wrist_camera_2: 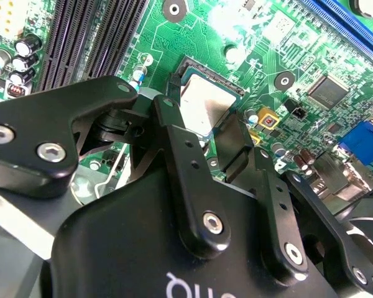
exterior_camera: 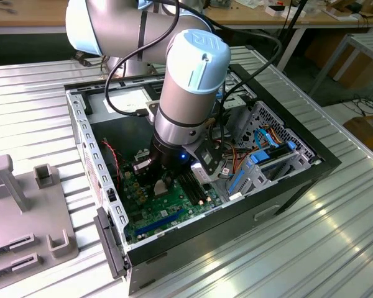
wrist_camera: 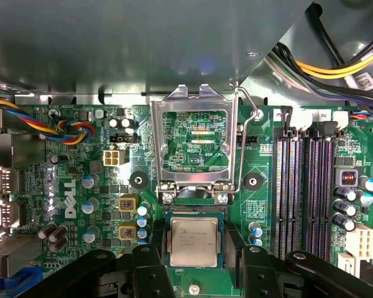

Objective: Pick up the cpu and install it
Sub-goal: 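Place the cpu into insertion slot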

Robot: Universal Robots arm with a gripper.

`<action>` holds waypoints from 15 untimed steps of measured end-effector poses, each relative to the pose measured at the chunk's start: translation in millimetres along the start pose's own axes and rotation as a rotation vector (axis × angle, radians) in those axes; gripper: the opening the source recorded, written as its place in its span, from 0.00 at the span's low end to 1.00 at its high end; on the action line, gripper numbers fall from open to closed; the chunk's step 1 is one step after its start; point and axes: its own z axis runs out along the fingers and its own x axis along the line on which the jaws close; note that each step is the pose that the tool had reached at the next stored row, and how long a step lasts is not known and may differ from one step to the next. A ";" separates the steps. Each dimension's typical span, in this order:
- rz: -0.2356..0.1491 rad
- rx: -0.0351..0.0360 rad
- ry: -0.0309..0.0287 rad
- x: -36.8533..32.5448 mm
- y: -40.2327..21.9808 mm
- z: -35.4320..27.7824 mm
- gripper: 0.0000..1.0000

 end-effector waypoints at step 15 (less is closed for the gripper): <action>0.000 -0.0002 -0.0001 -0.5 0.0 0.4 0.55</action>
